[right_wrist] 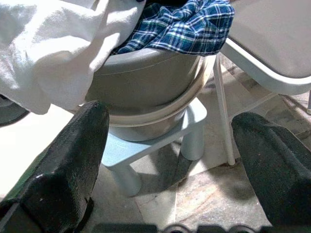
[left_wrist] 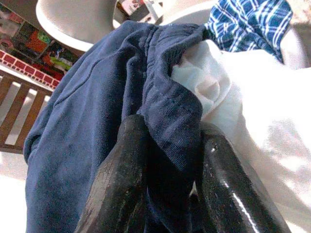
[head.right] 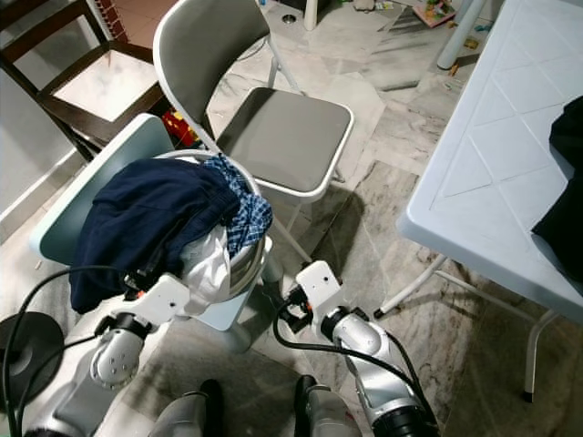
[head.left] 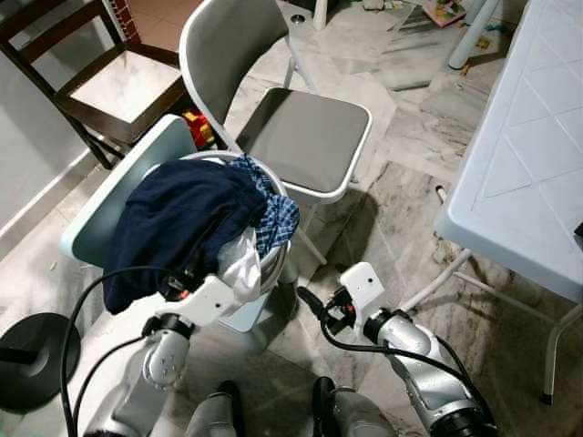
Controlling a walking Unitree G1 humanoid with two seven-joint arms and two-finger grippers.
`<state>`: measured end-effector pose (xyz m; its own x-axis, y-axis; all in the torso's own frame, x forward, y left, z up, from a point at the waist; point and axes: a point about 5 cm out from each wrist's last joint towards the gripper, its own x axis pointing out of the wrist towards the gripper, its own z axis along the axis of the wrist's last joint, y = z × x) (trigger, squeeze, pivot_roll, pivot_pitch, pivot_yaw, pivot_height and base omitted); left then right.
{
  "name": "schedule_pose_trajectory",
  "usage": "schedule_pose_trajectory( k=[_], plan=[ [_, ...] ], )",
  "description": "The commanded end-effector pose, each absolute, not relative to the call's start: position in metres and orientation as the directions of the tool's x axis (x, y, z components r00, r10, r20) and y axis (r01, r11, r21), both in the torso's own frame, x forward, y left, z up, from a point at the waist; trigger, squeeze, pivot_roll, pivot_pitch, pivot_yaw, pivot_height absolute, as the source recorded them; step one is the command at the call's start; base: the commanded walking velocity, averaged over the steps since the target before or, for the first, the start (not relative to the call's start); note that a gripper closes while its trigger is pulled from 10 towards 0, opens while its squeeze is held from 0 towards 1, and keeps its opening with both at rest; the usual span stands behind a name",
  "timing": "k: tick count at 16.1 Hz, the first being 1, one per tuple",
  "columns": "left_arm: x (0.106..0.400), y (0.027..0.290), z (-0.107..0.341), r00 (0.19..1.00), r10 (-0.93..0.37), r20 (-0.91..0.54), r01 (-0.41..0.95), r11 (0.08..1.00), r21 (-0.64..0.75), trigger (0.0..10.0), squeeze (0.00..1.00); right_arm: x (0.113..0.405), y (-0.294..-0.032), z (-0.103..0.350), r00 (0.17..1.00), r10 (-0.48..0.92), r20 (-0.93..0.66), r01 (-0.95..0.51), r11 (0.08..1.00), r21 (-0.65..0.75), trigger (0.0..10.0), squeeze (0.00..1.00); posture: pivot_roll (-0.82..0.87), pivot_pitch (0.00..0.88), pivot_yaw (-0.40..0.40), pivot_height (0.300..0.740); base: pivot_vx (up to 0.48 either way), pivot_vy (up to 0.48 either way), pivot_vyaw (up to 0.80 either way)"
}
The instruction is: Hang hanger
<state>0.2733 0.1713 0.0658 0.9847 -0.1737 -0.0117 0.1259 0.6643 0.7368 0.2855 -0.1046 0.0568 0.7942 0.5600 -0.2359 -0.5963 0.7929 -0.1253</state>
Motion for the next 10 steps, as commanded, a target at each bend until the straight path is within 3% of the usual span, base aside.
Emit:
schedule_pose_trajectory(
  k=[1,7,10],
  plan=[
    [0.27,0.175,0.059,0.986,-0.164,-0.036,0.137,0.659,0.74,0.0,0.0,0.281,-0.107,0.05,0.797,0.549,-0.254,-0.587,0.802,-0.11,10.0,0.0,0.01,0.292,0.012,0.74,0.0,0.0,0.0],
    [0.274,0.177,0.062,0.986,-0.163,-0.013,0.12,0.664,0.738,0.0,0.0,0.282,-0.11,0.05,0.802,0.54,-0.255,-0.579,0.808,-0.111,10.0,0.0,0.01,0.288,0.016,0.74,0.0,0.0,0.0],
    [0.274,0.171,0.08,0.984,-0.164,0.076,0.063,0.706,0.706,0.0,0.0,0.281,-0.113,0.05,0.8,0.541,-0.258,-0.582,0.804,-0.119,10.0,0.0,0.01,0.291,0.002,0.74,0.0,0.0,0.0]
  ],
)
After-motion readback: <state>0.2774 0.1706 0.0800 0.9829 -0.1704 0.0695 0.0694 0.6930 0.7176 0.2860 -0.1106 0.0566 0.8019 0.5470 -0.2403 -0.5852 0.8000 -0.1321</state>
